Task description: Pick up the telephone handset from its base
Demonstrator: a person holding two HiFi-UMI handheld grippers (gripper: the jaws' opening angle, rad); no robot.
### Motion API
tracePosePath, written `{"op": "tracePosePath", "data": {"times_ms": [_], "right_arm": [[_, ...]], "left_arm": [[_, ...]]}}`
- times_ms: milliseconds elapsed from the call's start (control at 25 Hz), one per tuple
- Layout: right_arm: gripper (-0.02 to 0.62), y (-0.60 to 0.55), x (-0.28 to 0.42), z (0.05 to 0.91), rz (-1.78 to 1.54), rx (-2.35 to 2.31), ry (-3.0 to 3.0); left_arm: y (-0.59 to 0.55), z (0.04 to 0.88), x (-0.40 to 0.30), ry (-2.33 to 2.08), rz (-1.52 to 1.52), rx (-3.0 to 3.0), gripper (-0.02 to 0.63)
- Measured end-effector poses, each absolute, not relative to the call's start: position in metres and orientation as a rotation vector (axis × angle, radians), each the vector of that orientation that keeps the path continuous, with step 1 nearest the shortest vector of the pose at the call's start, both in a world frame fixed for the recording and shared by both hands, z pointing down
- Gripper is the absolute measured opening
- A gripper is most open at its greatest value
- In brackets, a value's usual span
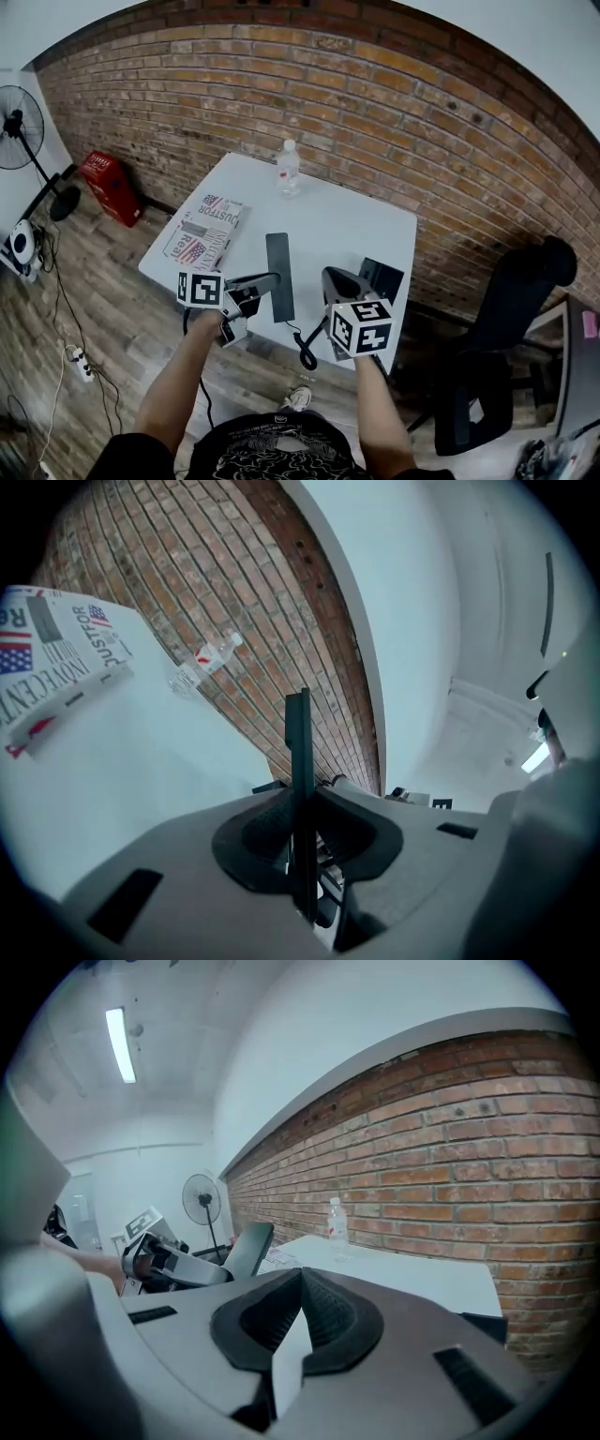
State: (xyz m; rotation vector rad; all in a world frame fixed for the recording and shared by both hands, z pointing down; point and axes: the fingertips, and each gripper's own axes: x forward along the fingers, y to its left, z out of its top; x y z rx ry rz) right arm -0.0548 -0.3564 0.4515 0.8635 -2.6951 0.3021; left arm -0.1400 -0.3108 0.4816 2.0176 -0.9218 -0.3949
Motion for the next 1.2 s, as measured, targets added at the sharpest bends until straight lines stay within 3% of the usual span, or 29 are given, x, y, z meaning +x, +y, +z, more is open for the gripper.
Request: {"op": "tracePosePath", "data": {"times_ms": [600,1200], "right_arm": [[0.000,-0.286,-0.132,0.419,0.198,0.703,-2.775],[-0.002,-0.218,-0.120,0.404,0.146,0.798,-2.779]], "left_arm": [[-0.221,0.437,-0.236,-1.291,-0.464,2.006,0.072],[-0.152,0.398,-0.262,-1.622,-0.407,2.058,0.072]]}}
